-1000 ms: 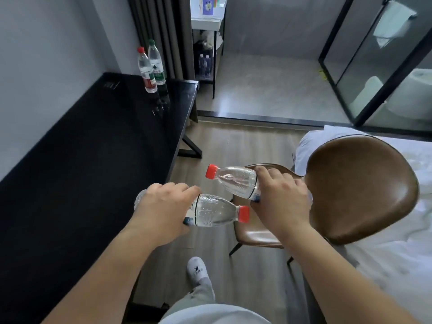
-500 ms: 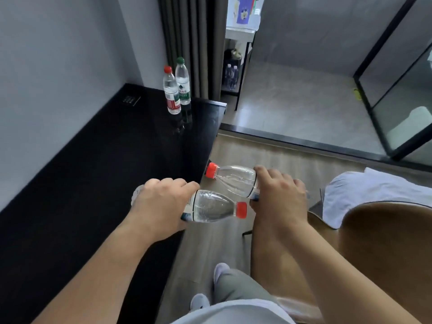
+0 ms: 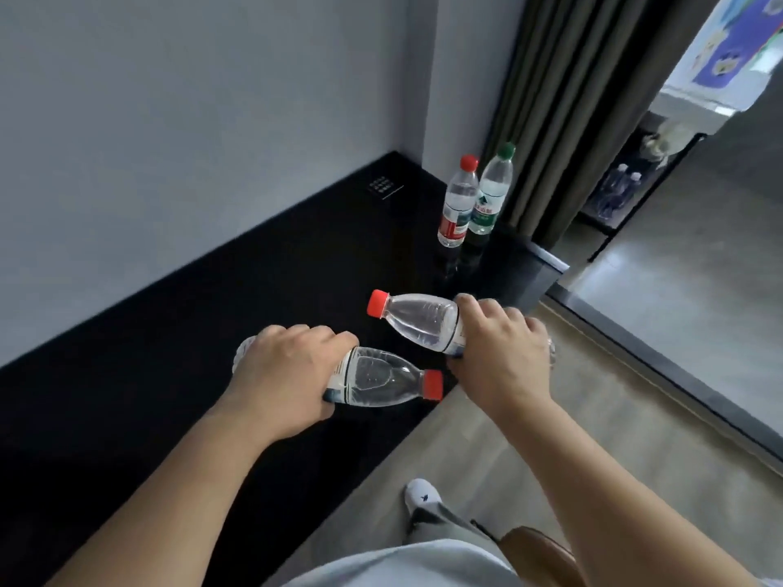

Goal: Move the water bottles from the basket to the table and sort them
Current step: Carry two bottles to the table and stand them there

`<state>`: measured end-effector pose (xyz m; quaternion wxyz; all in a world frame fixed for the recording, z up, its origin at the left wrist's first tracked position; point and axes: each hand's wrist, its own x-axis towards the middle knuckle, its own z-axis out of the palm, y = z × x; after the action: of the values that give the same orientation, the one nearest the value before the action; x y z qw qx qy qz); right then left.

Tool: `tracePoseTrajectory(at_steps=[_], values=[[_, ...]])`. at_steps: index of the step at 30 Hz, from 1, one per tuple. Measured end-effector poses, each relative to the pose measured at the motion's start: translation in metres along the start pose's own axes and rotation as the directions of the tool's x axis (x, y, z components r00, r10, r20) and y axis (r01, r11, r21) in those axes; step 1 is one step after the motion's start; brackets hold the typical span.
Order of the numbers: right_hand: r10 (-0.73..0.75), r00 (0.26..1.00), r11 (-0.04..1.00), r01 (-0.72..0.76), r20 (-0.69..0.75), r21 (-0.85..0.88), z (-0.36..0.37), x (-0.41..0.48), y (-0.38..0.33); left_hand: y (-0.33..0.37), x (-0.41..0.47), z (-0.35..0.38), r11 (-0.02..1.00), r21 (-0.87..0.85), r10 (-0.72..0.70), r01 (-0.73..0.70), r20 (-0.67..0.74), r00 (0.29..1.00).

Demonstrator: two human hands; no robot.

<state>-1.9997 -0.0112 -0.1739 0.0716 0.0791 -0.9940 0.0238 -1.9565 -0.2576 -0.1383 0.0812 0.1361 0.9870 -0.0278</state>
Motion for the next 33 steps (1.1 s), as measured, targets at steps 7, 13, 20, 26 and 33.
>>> tracePoseTrajectory(at_steps=[7, 13, 20, 26, 33], values=[[-0.306, 0.952, 0.950, 0.304, 0.026, 0.067, 0.016, 0.082, -0.001, 0.012, 0.013, -0.007, 0.956, -0.045, -0.287, 0.290, 0.062, 0.956], [-0.470, 0.883, 0.882, 0.469, 0.014, 0.057, 0.033, 0.108, -0.020, 0.012, 0.004, 0.004, 0.896, -0.067, -0.433, 0.439, 0.089, 0.897], [-0.567, 0.824, 0.822, 0.566, 0.004, 0.064, 0.075, 0.115, -0.037, 0.007, 0.002, 0.047, 0.857, -0.127, -0.490, 0.500, 0.101, 0.866], [-0.607, 0.793, 0.791, 0.609, -0.052, 0.048, 0.133, 0.115, -0.040, 0.002, 0.015, 0.110, 0.846, -0.115, -0.522, 0.521, 0.028, 0.853], [-0.625, 0.763, 0.772, 0.635, -0.165, 0.013, 0.192, 0.108, -0.032, 0.010, 0.026, 0.178, 0.852, -0.061, -0.523, 0.520, -0.060, 0.850]])
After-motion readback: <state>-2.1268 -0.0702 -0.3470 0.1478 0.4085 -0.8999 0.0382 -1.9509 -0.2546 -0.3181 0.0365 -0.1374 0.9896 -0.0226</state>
